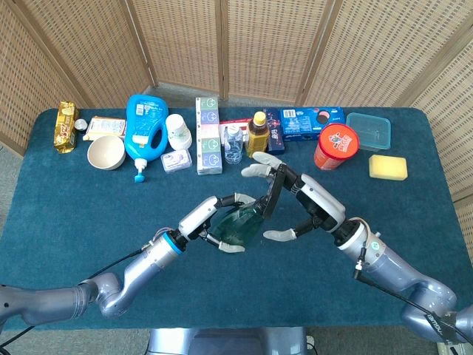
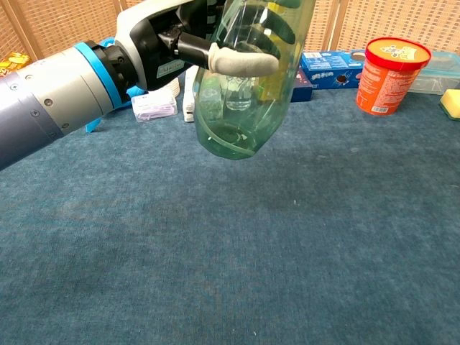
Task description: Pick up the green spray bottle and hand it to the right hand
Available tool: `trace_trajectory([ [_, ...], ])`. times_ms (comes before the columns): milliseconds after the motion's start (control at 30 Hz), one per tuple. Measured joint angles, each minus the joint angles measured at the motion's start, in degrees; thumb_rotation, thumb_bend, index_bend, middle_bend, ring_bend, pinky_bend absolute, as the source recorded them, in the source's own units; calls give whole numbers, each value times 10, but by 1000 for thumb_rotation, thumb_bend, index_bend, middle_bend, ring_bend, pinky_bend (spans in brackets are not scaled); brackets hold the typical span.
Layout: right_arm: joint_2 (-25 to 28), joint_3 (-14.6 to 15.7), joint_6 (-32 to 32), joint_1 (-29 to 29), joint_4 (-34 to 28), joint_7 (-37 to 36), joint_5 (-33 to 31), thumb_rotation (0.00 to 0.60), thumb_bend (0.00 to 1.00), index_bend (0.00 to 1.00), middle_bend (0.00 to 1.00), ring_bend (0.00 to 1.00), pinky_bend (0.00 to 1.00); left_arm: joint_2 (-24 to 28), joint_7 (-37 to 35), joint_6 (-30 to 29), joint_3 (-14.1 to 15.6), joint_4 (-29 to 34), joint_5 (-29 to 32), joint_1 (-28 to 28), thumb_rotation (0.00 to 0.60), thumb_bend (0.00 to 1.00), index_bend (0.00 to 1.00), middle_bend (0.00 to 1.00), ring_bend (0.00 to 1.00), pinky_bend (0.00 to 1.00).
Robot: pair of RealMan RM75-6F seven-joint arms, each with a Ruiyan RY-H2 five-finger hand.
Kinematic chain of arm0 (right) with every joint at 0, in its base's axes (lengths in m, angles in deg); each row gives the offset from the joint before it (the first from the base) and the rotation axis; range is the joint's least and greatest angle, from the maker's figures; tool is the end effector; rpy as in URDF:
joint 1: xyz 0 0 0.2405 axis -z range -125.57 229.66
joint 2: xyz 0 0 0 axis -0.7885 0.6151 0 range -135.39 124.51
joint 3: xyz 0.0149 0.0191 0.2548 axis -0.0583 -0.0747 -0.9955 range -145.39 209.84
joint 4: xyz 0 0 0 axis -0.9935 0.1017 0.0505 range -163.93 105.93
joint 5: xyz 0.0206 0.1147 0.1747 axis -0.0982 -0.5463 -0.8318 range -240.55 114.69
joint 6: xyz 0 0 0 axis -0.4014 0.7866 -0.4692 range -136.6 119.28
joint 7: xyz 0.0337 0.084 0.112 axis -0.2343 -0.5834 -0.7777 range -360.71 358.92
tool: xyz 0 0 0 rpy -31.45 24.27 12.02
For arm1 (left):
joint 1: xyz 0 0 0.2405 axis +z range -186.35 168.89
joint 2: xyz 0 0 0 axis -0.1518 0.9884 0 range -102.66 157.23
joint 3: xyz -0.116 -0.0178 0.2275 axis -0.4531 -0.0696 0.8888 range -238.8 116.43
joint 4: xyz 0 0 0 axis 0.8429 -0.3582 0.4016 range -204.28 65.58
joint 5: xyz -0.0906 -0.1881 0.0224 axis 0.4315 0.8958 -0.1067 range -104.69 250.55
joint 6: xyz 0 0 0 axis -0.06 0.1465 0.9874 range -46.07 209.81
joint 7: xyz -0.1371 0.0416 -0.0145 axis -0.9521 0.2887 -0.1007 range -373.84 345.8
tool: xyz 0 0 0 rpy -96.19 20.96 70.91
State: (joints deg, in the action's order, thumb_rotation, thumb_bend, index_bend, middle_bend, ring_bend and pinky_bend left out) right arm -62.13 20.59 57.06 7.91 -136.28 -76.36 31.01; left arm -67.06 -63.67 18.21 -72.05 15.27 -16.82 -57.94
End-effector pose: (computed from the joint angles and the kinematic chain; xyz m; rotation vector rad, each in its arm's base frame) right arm -0.0632 -0.3114 0.1462 -1.5103 1.8222 -1.8123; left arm -0.0369 0.3155 -0.0236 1.7156 1.7464 1.8586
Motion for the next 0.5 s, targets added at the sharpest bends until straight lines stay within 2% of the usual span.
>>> trace_trajectory([
  [333, -14, -11, 8, 15, -34, 77, -50, 600, 188, 496, 508, 197, 141, 2, 11, 1, -2, 12, 8, -2, 600, 60, 253, 408, 364, 527],
  [500, -17, -18, 9, 22, -47, 99, -70, 600, 297, 550, 563, 225, 141, 2, 17, -1, 1, 16, 8, -1, 600, 60, 252, 408, 363, 527],
])
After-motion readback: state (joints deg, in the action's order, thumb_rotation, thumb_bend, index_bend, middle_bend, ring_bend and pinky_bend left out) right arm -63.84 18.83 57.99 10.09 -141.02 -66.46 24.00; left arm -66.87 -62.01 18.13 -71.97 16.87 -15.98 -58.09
